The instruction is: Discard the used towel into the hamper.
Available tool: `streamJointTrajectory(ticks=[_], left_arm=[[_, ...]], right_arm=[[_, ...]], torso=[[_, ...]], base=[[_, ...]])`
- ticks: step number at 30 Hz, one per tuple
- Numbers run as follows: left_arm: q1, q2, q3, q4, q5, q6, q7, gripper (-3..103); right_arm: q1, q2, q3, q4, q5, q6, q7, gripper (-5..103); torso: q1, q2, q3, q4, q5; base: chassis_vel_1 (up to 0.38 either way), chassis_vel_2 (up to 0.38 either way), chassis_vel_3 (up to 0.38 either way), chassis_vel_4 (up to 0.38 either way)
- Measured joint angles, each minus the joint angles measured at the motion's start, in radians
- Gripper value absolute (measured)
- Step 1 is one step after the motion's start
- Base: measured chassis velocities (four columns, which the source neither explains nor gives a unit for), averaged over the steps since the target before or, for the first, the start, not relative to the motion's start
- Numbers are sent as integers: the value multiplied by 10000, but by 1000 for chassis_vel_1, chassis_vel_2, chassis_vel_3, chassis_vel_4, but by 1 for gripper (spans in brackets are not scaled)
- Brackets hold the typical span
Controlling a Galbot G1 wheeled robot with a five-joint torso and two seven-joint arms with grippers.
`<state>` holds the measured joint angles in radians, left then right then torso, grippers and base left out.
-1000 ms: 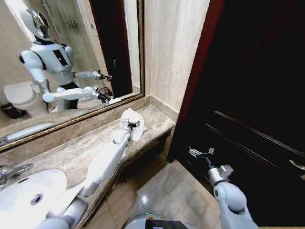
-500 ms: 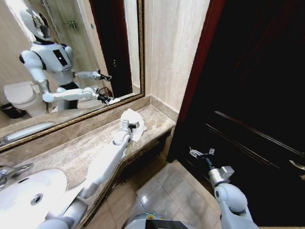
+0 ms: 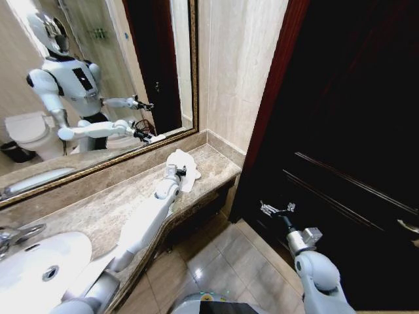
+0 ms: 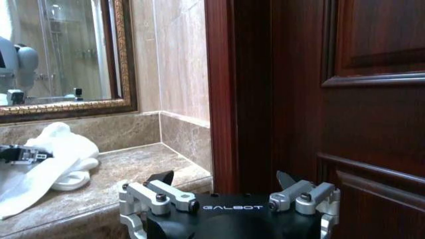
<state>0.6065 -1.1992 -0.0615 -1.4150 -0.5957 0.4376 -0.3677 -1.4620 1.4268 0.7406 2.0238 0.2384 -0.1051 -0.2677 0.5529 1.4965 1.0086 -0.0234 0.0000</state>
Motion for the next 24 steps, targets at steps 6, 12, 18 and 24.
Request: streamJointTrajectory(ticks=[6, 12, 18, 24], left_arm=[[-27, 26, 36, 3, 53, -50, 32, 10], [-26, 75, 51, 3, 94, -150, 40, 10], [-24, 156, 45, -76, 126, -398, 30, 10], [-21, 221, 78, -125, 219, -676, 40, 10]], right_arm=[[13, 0, 16, -12, -27, 3, 2, 100], [21, 2, 1, -18, -56, 3, 6, 100], [32, -13, -27, -17, -65, 2, 15, 100], [18, -24, -40, -32, -72, 30, 18, 100]], torso=[[0, 0, 0, 0, 0], [0, 0, 0, 0, 0], [0, 0, 0, 0, 0], [0, 0, 0, 0, 0]], base=[[0, 0, 0, 0], [0, 0, 0, 0], [0, 0, 0, 0], [0, 0, 0, 0]])
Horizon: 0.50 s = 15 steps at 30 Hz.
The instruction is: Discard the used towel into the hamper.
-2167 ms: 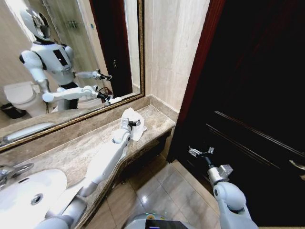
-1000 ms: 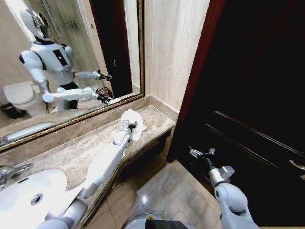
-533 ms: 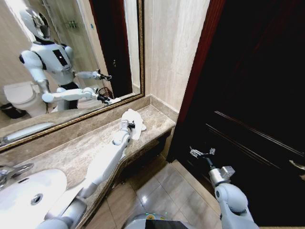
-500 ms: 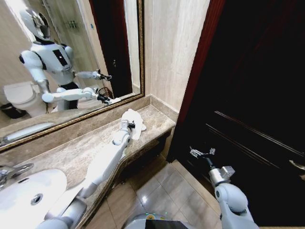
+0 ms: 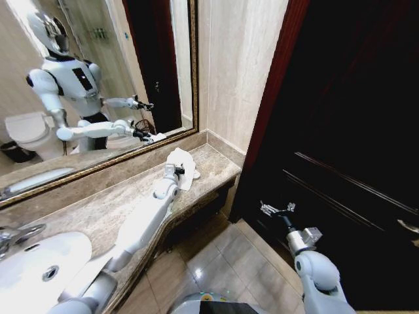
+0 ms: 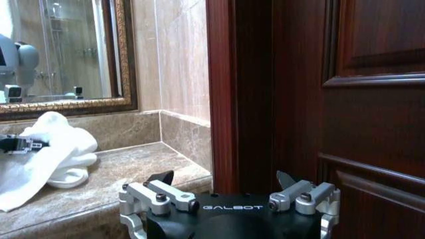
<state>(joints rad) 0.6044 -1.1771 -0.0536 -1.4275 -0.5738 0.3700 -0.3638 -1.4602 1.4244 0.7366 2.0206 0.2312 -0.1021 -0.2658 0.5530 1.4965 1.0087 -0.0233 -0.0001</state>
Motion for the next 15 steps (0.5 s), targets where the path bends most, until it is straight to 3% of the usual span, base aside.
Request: streamJointTrajectory(ticks=[15], left_arm=[[-40, 264, 180, -484, 42, -419, 73, 10]], right_arm=[[26, -81, -22, 89, 7, -41, 50, 100]], torso=[[0, 0, 0, -1, 0]], base=[[0, 0, 0, 0]])
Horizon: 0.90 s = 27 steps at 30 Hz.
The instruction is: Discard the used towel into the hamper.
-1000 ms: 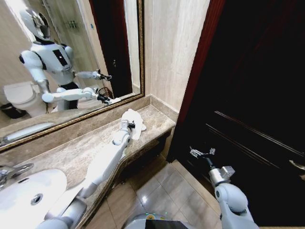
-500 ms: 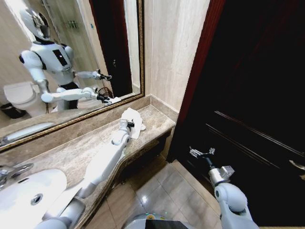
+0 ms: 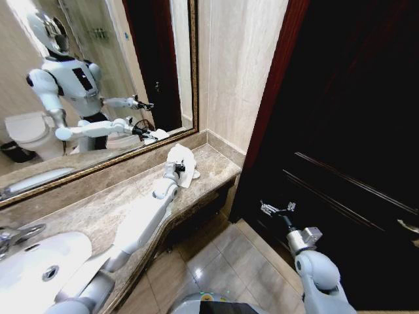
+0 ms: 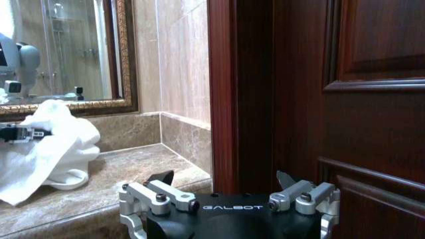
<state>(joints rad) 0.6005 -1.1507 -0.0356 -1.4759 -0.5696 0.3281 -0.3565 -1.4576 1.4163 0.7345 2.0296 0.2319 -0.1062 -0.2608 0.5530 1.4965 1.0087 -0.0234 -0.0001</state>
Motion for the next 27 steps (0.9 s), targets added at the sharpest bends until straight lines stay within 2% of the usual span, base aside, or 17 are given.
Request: streamJointTrajectory(ticks=[7, 18, 21, 23, 24, 26, 27], left_arm=[[74, 357, -37, -553, -26, -495, 340, 10], [451, 789, -359, -1547, -178, -986, 515, 10], [772, 1091, -696, -2071, -296, -1417, 1077, 10], [886, 1195, -815, -2254, -320, -1498, 1247, 10], [1202, 1420, -1107, -2709, -343, -1615, 1537, 10], [1786, 1711, -1595, -3511, -405, -1621, 1735, 10], [1786, 1711, -1595, -3511, -405, -1621, 1735, 10]], right_arm=[[11, -17, -5, 28, 10, -18, 5, 100], [26, 5, -72, 103, 1, -56, 15, 100], [-5, 54, -73, 167, 0, -56, 19, 100], [-28, 72, -74, 177, 1, -48, 20, 100], [-78, 106, -73, 195, 0, -23, 20, 100], [-148, 136, -71, 236, 0, 25, 20, 100], [-148, 136, -71, 236, 0, 25, 20, 100]], torso=[[0, 0, 0, 1, 1], [0, 0, 0, 0, 0], [0, 0, 0, -1, -1], [0, 0, -1, -1, -1], [0, 0, -1, -1, 0], [0, 0, -1, 0, -1], [0, 0, -1, 0, -1]], base=[[0, 0, 0, 0], [0, 0, 0, 0], [0, 0, 0, 0], [0, 0, 0, 0], [0, 0, 0, 0], [0, 0, 0, 0], [0, 0, 0, 0]])
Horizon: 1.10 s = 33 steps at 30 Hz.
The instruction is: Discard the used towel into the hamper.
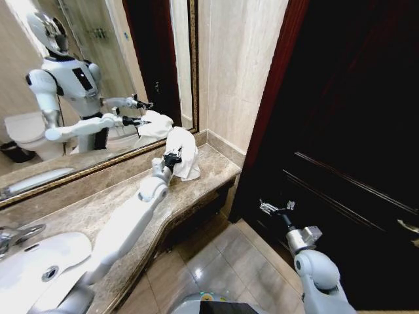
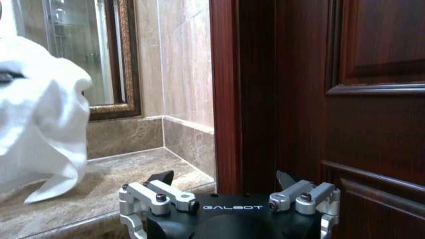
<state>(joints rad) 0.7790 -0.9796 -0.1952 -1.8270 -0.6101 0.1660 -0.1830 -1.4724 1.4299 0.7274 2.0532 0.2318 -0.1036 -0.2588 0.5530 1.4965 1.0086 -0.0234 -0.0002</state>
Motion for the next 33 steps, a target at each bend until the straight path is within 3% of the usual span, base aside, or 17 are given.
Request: streamJointTrajectory(ticks=[4, 7, 11, 14, 18, 23, 33], left_arm=[[947, 238, -754, -1117, -29, 80, 118, 10], [2341, 400, -1824, -2273, -4, 124, 482, 10], [3440, 423, -2556, -2967, 48, 17, 884, 10], [4415, 463, -3196, -3643, 1, -138, 1214, 10], [5522, 655, -4101, -4476, -348, -845, 2271, 10], [5866, 465, -4065, -4458, -378, -1340, 3124, 10], [6041, -965, -2788, -3846, 70, -1799, 4755, 10]], right_arm=[[-66, 47, 4, 65, -3, 28, -2, 100], [-119, 90, -15, 235, -7, 18, -5, 100], [-163, 132, -39, 382, -17, -1, -14, 100], [-306, 194, -71, 586, -47, 6, -24, 100], [-858, 291, -69, 1133, -50, 151, -92, 100], [-1171, 402, -24, 1447, -74, 321, -97, 100], [-2025, 447, 209, 2976, 106, -116, 41, 100]], torso=[[-1, 1, -1, 1, 1], [-2, 1, -2, 0, 0], [-2, 0, -1, 2, -2], [-2, 0, -1, 2, -2], [-3, 2, -2, -1, 1], [-2, 1, -1, -2, 4], [-1, 1, 0, -2, 2]], base=[[0, 0, 0, 0], [0, 0, 0, 0], [0, 0, 0, 0], [0, 0, 0, 0], [0, 0, 0, 0], [0, 0, 0, 0], [0, 0, 0, 0]])
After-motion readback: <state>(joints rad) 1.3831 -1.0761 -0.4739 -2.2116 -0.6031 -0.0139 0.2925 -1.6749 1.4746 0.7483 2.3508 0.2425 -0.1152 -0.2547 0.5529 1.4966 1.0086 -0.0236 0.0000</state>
